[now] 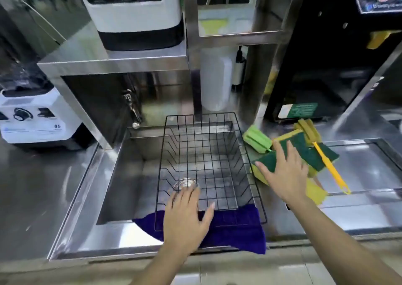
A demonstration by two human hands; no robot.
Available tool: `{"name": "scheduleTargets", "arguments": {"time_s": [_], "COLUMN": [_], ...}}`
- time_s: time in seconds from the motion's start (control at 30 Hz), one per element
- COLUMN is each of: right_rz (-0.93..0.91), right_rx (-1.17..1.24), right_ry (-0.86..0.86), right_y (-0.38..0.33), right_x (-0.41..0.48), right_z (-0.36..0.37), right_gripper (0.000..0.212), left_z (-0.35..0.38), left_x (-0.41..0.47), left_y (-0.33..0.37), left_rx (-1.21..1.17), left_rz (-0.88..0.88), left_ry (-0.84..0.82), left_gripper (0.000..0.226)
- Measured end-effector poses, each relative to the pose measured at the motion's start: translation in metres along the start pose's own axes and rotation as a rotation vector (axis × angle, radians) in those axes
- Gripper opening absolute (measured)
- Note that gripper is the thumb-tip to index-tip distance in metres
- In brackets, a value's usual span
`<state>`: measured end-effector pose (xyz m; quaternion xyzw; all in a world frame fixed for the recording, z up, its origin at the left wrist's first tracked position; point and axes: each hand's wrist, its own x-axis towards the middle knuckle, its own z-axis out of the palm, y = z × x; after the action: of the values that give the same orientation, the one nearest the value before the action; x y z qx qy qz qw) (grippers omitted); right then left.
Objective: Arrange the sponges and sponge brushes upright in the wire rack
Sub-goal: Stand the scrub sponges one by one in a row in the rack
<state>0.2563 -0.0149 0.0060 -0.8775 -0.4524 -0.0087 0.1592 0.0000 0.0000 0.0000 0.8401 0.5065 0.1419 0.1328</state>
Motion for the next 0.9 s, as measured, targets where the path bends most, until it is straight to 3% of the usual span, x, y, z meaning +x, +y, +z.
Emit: {"name": "scheduleTargets", "arguments": {"time_s": [0.13,0.27,0.47,0.63,0.9], "right_rz": [0.115,0.205,0.355,0.438,0.580], "right_rx": [0.039,0.165,0.353,0.501,0.638], "right_ry": [-0.128,-0.207,-0.234,-0.156,-0.466], "right_y": [0.010,0.013,0.013,0.019,0.038], "right_x": [0.000,-0.001,0.009,0.016,0.026], "right_z": [0.010,0.016,0.014,0.006,-0.008], "right_gripper": [0.076,0.074,0.054,0.078,0.070], "left_z": [0.016,0.018,0.022,0.021,0.025], "left_x": [-0.016,-0.016,-0.019,-0.018,-0.018], "left_y": [-0.003,-0.008,-0.006,-0.008,-0.011], "left_rx": [0.096,0.150,0.202,0.209,0.216], "left_rz": [0.037,0.085,0.119,0.135,0.153], "left_ry": [-0.069,0.006,0.075,0.063,0.069], "left_gripper": [0.054,0.051,0.048,0.048,0.049]}}
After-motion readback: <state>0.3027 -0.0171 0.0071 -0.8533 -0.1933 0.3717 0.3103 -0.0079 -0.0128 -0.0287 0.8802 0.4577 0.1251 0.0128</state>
